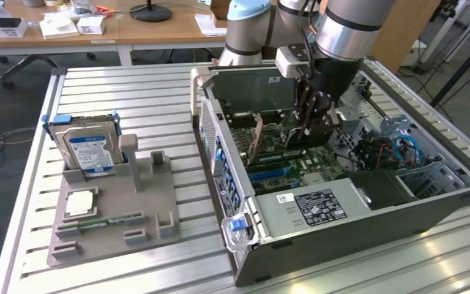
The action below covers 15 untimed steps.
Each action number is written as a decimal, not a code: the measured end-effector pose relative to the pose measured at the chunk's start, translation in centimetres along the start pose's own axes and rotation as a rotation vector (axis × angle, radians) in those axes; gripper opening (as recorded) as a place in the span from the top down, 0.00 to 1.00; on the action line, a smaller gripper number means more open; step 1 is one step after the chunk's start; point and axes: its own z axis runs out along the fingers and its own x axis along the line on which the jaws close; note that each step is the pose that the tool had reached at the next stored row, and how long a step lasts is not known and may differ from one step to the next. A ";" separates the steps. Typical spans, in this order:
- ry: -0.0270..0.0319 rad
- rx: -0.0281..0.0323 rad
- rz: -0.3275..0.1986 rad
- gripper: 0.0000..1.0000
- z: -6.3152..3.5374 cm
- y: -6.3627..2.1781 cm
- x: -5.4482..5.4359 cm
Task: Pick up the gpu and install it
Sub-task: 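Insert the gpu into the slot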
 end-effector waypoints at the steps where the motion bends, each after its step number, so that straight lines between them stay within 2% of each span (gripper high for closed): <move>1: -0.0004 0.0000 0.000 0.74 0.01 0.00 0.0; 8: -0.0046 0.0000 -0.001 0.74 0.04 0.41 0.1; 15: -0.0166 0.0014 -0.001 0.74 0.61 0.81 0.4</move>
